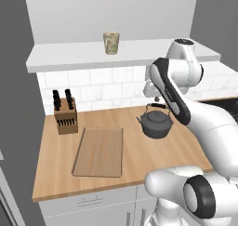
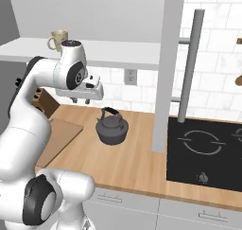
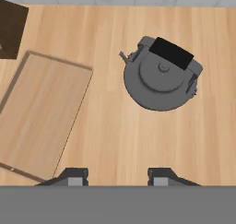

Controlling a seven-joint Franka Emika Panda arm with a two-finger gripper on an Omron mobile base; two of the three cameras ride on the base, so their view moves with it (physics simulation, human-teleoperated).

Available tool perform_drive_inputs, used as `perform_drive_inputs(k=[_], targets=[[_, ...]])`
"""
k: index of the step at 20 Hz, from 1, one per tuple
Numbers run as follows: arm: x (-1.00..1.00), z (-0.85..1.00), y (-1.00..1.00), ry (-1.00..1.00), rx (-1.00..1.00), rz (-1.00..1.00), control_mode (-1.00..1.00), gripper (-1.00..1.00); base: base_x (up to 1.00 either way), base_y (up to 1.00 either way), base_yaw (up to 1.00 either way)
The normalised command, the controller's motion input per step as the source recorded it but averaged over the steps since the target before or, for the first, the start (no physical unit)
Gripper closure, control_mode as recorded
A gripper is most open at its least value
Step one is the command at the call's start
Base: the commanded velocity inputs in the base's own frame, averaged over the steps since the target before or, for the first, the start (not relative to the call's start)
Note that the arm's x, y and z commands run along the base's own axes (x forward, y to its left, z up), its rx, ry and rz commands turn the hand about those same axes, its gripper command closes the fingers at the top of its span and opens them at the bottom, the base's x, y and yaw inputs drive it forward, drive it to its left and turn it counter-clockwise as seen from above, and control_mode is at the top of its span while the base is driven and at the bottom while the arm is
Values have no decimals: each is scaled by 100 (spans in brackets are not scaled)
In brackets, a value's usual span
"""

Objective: Pick the kettle from the counter and place it on the tray. Then pick the mug from the cabinet and place it on the tray. Then close the cabinet doors.

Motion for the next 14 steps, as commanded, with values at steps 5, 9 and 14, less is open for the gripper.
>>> perform_drive_inputs(k=[5,9,14], targets=[[-5,-4,-2,0,0,0,-100,-100,0,0,0],[-39,-20,-30,-12,0,0,-100,-100,0,0,0],[-47,-32,-38,-27,0,0,-100,-100,0,0,0]])
